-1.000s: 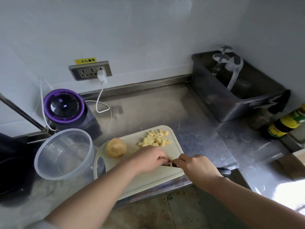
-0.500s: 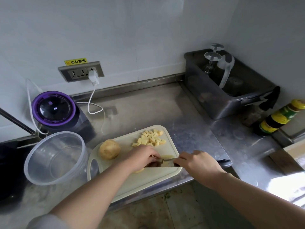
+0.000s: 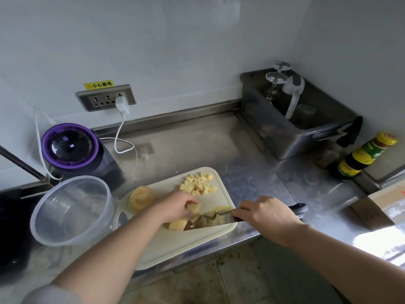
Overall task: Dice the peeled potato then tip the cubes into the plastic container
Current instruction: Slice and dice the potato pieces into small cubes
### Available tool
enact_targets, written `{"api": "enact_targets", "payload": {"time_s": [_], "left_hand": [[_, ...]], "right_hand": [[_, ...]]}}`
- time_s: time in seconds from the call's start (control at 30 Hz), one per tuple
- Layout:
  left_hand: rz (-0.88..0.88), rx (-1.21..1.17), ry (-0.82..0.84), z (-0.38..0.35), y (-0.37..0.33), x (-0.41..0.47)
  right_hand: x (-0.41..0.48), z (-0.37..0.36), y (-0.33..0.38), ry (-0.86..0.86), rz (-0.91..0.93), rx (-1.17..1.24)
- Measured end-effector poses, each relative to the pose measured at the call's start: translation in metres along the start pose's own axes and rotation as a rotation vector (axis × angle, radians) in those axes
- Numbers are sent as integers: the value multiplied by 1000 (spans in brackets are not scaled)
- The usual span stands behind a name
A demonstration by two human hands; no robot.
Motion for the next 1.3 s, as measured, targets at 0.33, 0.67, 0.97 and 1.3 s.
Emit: {"api": "enact_targets", "payload": {"time_s": [0.33,0.67,0.97,1.3], "left_hand": [[26,-264,32,-15,-12,15],[-63,112,-13,-11,-23,13],[-27,-88,-286,10,-24,25],[116,-49,-216,-11,-13,33]], "right_hand": [[-5,21,-9,-112,6,-40],[-4,21,-8,-60,33,-57],[-17,18,-30,144,-71,80],[-35,19,-50,163,-228,321]]}}
Point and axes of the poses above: each hand's wrist, its own x-axis towards the middle knuckle, its own z-axis out of the back of the hand, y = z × x, the point moved 8 cm from there along x, towards the middle knuckle, and after that the axes turned 2 degrees about z, right-handed, at the moved point
